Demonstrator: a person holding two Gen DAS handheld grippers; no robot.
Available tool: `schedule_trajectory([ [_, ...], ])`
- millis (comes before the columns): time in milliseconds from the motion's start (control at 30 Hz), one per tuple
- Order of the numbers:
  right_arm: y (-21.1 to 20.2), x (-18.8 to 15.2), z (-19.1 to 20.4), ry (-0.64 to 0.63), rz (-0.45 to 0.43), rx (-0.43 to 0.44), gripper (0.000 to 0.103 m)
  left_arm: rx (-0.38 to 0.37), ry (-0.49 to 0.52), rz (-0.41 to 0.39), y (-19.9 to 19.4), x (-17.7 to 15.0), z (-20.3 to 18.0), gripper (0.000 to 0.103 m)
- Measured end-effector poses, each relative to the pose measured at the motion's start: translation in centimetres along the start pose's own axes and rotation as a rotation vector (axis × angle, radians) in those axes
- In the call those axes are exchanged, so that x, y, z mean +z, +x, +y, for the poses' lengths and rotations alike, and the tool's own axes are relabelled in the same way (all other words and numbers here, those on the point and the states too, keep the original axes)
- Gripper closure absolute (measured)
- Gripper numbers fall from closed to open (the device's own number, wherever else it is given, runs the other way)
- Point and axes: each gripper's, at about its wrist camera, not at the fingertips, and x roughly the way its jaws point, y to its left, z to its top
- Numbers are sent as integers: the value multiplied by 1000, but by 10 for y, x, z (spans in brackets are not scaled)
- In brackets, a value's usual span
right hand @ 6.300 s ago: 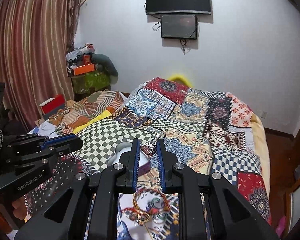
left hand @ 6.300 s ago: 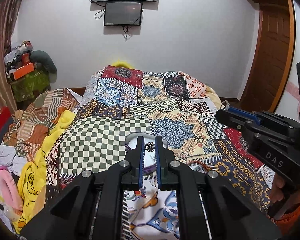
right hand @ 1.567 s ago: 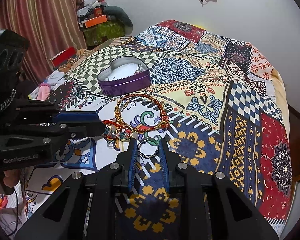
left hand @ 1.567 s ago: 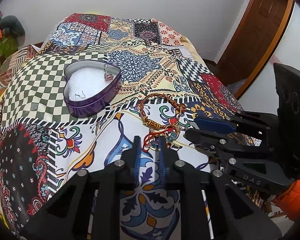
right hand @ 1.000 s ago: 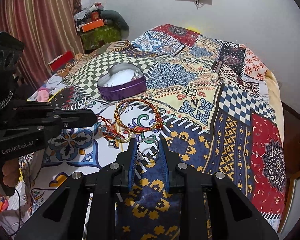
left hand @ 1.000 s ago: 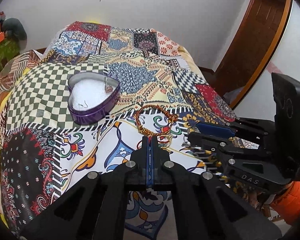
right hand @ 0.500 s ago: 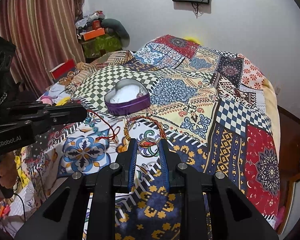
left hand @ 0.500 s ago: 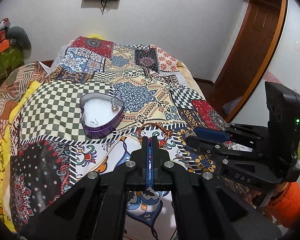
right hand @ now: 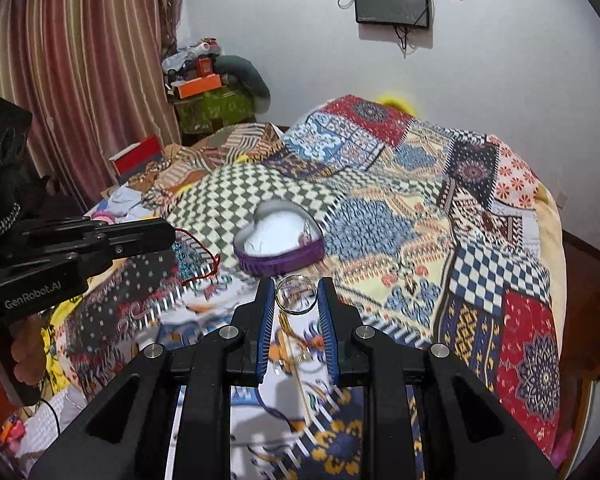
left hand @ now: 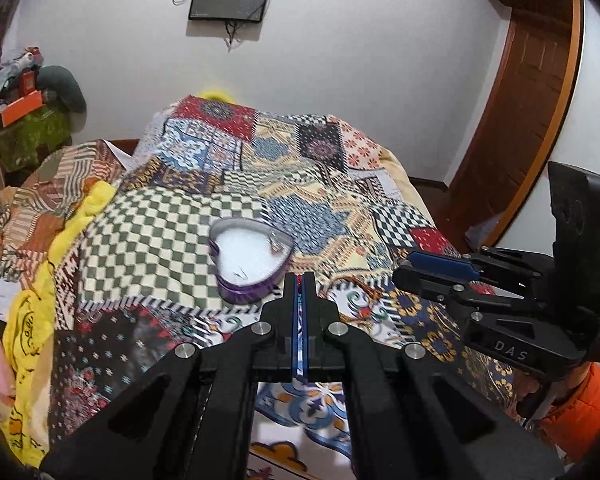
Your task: Organize jewelry
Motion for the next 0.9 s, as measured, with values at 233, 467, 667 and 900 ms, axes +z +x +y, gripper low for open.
schedule_trajectory([
  [233, 10, 19, 0, 13, -24, 16, 83, 27, -6, -34, 0, 15, 16, 103],
  [467, 28, 37, -1, 13, -25, 21, 83, 34, -20, -45, 10, 24, 29, 103],
  [667, 45, 48, 1, -2, -8, 19, 83, 30, -30, -38, 27, 31, 38, 103],
  [900, 68, 53, 3, -30, 35, 18, 83, 31, -28, -26, 46, 39, 45, 103],
])
